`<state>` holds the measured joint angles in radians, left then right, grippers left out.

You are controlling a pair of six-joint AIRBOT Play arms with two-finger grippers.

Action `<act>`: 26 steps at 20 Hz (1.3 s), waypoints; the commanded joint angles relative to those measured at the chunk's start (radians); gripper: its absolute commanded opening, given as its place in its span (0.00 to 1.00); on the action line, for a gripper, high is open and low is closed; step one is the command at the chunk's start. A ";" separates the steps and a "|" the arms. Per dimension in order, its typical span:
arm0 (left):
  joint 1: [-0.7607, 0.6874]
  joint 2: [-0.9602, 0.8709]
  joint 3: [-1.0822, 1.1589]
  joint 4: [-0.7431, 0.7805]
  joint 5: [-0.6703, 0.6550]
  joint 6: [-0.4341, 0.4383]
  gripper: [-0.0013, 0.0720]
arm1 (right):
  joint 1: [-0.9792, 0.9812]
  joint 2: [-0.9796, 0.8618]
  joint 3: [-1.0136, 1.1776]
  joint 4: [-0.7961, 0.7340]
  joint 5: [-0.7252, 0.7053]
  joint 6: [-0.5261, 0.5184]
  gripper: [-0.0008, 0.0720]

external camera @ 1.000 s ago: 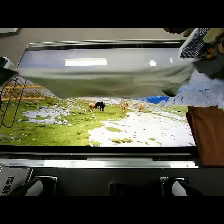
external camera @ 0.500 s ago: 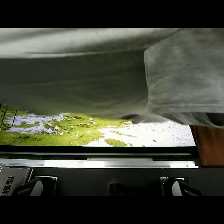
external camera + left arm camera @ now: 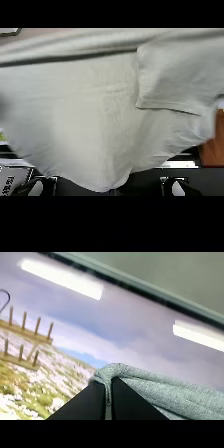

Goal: Fold the clothes and pants, and hang the long-sleeved shirts on hangers.

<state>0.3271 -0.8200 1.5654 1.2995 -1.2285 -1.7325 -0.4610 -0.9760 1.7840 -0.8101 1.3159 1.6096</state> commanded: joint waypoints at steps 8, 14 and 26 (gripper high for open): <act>-0.174 -0.690 -0.103 -0.051 0.392 0.113 0.04 | 0.159 -0.648 -0.238 0.039 -0.298 -0.167 0.07; -0.216 -0.866 -0.104 -0.051 0.537 0.114 0.04 | 0.272 -0.750 -0.238 0.026 -0.591 -0.216 0.07; -0.216 -0.881 -0.105 -0.016 0.082 0.111 0.04 | 0.272 -0.745 -0.238 -0.385 -0.179 -0.031 0.07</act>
<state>0.1116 -1.6936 1.4616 1.2713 -1.0073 -1.6188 -0.1905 -1.7206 1.5459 -1.0878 1.0500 1.5383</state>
